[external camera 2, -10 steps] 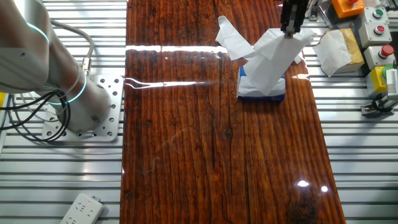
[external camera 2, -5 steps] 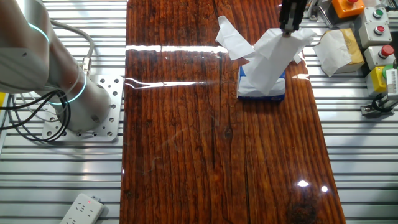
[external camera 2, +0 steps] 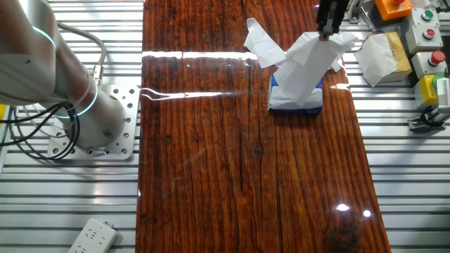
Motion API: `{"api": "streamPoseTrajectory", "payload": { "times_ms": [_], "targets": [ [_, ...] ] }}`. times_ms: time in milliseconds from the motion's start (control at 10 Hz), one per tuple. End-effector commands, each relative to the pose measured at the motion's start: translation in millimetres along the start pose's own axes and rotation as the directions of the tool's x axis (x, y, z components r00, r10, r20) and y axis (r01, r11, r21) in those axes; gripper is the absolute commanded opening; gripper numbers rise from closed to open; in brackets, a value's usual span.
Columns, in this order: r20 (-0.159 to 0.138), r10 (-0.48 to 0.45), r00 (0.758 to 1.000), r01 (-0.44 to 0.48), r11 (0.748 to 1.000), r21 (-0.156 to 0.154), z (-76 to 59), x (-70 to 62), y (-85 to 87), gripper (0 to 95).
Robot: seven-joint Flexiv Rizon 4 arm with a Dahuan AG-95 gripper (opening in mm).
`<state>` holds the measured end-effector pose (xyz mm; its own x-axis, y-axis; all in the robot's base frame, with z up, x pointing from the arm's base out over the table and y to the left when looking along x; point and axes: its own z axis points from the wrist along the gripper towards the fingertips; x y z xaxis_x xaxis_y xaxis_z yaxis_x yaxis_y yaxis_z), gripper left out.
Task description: Pull out a napkin
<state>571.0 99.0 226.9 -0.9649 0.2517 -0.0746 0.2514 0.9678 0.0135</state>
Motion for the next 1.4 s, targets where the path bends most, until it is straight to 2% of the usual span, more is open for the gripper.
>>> {"api": "streamPoseTrajectory", "payload": {
  "times_ms": [100,700,1000,1200,1400],
  "targets": [
    [-0.001,-0.008,1.000,0.008,1.000,-0.009,-1.8,5.6,-9.3,0.0],
    [-0.045,-0.059,0.997,0.059,0.998,-0.005,-3.0,6.7,-11.2,0.0],
    [-0.047,-0.049,0.998,0.049,0.999,-0.003,-2.6,7.0,-12.2,0.0],
    [-0.035,-0.045,0.998,0.045,0.999,-0.004,-2.4,7.2,-13.0,0.0],
    [-0.041,-0.028,0.999,0.028,1.000,-0.010,-2.4,7.2,-13.0,0.0]
  ]
}}
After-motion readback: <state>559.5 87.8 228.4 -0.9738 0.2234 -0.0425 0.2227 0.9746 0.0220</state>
